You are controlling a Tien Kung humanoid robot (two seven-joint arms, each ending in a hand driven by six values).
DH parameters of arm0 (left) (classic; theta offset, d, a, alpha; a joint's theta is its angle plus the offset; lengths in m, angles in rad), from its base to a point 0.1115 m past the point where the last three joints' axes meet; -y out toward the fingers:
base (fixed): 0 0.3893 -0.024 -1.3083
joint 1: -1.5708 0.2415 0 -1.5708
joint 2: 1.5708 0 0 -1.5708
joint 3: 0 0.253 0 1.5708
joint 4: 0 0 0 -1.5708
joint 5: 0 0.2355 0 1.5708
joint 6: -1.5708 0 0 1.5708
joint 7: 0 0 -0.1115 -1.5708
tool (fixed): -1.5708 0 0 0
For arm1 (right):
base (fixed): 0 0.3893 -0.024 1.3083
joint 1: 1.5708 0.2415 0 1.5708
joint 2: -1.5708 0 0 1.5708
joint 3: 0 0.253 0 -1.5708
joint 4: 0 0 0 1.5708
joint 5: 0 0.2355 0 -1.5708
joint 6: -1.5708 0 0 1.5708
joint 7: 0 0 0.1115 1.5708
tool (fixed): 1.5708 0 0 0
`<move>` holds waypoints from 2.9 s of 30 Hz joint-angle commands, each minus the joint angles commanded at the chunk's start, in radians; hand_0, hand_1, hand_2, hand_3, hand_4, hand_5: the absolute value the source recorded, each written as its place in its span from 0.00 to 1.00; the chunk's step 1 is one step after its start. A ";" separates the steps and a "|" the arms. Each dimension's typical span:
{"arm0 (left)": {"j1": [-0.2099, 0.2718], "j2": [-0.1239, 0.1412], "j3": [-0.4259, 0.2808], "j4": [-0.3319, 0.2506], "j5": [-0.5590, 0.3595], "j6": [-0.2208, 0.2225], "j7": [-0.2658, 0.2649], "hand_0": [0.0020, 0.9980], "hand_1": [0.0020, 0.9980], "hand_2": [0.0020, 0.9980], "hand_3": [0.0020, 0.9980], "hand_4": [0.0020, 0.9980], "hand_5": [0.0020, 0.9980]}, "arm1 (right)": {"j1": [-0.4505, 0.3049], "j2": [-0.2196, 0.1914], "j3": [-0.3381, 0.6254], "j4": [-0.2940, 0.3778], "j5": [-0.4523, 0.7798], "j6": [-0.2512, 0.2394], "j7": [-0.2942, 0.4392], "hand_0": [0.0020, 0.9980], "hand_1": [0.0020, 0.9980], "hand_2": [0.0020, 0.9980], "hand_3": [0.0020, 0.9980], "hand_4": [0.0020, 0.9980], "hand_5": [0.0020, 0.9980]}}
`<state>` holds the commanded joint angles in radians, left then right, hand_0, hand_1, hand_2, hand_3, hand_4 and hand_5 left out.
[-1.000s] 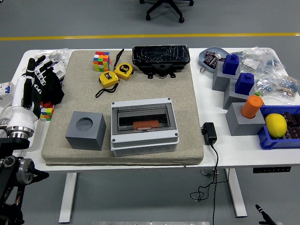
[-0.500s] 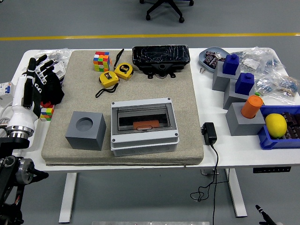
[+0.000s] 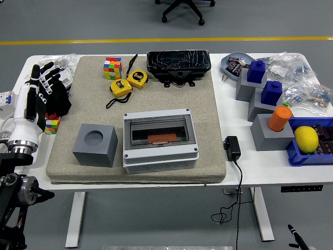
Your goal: Fetch the battery,place it into the box,close the lid of the box
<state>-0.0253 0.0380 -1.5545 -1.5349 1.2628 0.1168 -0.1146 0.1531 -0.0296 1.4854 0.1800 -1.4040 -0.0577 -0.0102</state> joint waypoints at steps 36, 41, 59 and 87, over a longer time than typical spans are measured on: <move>0.001 -0.004 -0.006 -0.004 0.004 0.004 -0.001 0.81 0.83 0.80 0.82 1.00 1.00 | 0.002 0.004 0.002 0.000 -0.036 -0.012 -0.009 0.93 0.80 0.75 0.79 1.00 1.00; 0.000 -0.004 -0.007 -0.004 0.004 0.005 -0.002 0.81 0.83 0.80 0.82 1.00 1.00 | 0.003 0.004 0.003 0.000 -0.039 -0.011 -0.009 0.93 0.80 0.75 0.79 1.00 1.00; 0.000 -0.005 -0.009 -0.005 0.013 0.015 -0.018 0.80 0.83 0.80 0.82 1.00 1.00 | 0.000 0.005 0.002 0.000 -0.044 -0.008 -0.012 0.93 0.80 0.74 0.79 1.00 1.00; -0.002 -0.001 -0.005 -0.008 0.036 0.018 -0.018 0.78 0.82 0.79 0.82 1.00 0.83 | 0.003 0.000 -0.008 0.000 -0.048 -0.006 -0.016 0.92 0.79 0.74 0.79 1.00 1.00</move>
<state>-0.0274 0.0366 -1.5596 -1.5427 1.2991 0.1353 -0.1322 0.1563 -0.0298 1.4773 0.1800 -1.4515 -0.0637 -0.0265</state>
